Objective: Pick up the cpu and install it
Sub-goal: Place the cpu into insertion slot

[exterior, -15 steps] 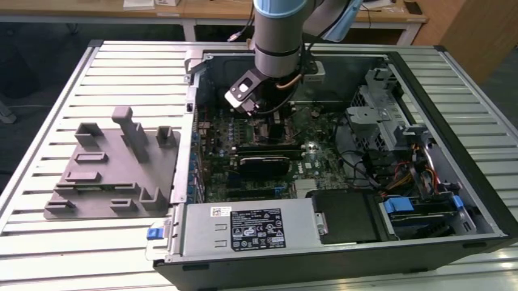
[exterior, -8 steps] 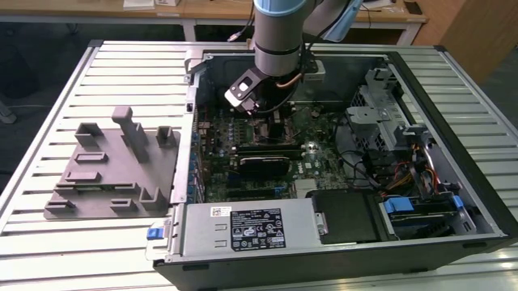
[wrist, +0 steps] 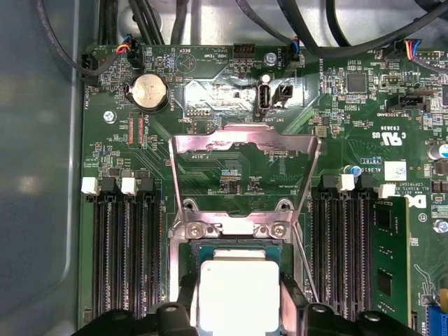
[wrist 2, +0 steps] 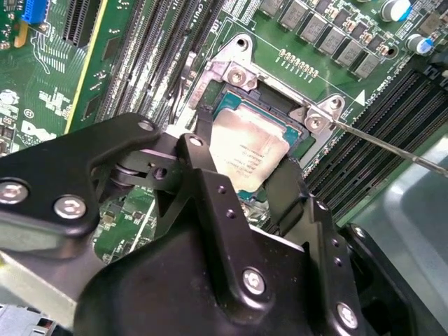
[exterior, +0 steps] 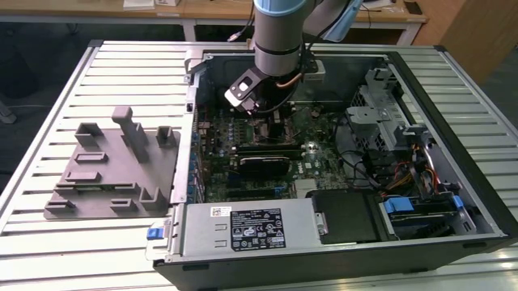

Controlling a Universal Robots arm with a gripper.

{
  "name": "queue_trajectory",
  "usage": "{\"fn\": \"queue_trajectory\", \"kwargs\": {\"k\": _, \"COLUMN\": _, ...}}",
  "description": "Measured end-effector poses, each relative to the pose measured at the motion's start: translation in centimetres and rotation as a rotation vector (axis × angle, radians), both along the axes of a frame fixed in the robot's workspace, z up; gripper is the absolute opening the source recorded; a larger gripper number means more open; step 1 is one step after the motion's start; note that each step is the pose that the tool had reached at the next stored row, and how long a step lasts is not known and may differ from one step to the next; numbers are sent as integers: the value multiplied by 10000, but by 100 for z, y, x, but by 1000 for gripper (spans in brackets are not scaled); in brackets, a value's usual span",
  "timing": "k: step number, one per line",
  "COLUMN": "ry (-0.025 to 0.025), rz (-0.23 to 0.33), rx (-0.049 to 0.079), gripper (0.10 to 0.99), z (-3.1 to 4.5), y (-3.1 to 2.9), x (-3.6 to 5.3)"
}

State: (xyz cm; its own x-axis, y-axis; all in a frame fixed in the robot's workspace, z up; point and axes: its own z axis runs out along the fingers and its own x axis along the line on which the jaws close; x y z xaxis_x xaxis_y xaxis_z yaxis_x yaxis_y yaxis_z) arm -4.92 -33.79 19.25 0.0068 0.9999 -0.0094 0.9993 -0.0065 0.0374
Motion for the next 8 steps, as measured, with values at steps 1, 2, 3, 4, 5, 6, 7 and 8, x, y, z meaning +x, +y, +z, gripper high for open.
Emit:
{"fn": "queue_trajectory", "kwargs": {"k": 1, "ry": 0, "rz": 0, "rx": 0, "gripper": 596, "z": 0, "y": 0, "x": 0}}
{"fn": "queue_trajectory", "kwargs": {"k": 2, "ry": -1, "rz": -1, "rx": 2, "gripper": 541, "z": 0, "y": 0, "x": 0}}
{"fn": "queue_trajectory", "kwargs": {"k": 3, "ry": -1, "rz": 0, "rx": 2, "gripper": 541, "z": 0, "y": 0, "x": 0}}
{"fn": "queue_trajectory", "kwargs": {"k": 4, "ry": -2, "rz": -1, "rx": 3, "gripper": 541, "z": 0, "y": 0, "x": 0}}
{"fn": "queue_trajectory", "kwargs": {"k": 5, "ry": -2, "rz": 0, "rx": 16, "gripper": 541, "z": 1, "y": 0, "x": 0}}
{"fn": "queue_trajectory", "kwargs": {"k": 6, "ry": -1, "rz": 0, "rx": 51, "gripper": 541, "z": 1, "y": 0, "x": 0}}
{"fn": "queue_trajectory", "kwargs": {"k": 7, "ry": -1, "rz": 1, "rx": 96, "gripper": 541, "z": 1, "y": 0, "x": 0}}
{"fn": "queue_trajectory", "kwargs": {"k": 8, "ry": 0, "rz": 0, "rx": 126, "gripper": 541, "z": 1, "y": 0, "x": 0}}
